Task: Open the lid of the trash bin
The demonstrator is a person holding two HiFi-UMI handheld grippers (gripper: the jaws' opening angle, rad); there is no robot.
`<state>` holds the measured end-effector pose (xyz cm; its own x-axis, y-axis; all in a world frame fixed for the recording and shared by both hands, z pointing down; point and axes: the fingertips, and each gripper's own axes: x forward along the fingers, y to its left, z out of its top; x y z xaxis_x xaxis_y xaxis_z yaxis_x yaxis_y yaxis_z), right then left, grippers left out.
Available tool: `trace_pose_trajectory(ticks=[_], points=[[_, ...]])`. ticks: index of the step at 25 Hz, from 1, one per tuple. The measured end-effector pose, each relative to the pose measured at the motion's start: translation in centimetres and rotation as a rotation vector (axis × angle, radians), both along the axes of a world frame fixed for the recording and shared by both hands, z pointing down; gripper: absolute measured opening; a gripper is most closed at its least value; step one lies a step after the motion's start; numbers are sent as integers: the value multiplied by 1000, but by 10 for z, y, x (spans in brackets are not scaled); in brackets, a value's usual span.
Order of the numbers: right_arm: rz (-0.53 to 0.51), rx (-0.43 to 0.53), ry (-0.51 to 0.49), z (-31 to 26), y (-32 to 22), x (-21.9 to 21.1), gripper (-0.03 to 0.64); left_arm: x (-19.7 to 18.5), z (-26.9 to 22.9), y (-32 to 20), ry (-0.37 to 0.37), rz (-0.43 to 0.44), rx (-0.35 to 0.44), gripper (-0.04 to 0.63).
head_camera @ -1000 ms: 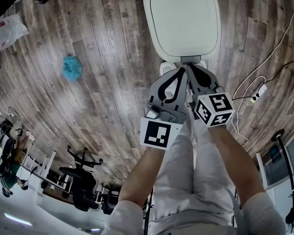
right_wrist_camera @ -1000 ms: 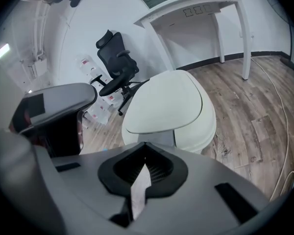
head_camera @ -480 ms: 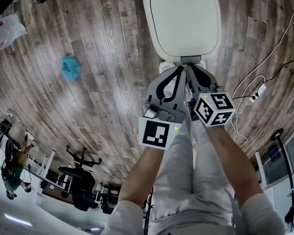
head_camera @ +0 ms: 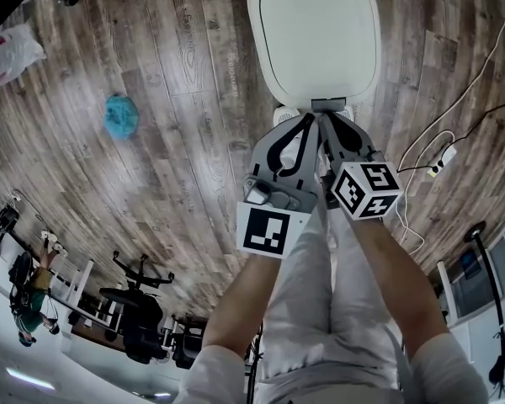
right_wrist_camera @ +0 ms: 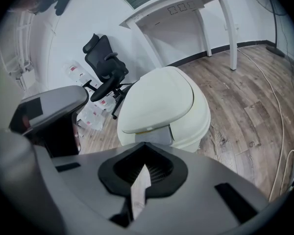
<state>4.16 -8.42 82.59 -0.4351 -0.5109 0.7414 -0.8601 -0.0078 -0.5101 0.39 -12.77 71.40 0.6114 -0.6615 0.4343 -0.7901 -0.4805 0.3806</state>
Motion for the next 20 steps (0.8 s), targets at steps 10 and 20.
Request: trace_pose_trajectory(ticks=[10,20], points=[[-10,52,-12,-5,-7,-3,15,-1,-2,-1,-1,4,6,-2],[42,123,9,-42,-40,19,16,-5,-34,-10,-13,8,42,-2]])
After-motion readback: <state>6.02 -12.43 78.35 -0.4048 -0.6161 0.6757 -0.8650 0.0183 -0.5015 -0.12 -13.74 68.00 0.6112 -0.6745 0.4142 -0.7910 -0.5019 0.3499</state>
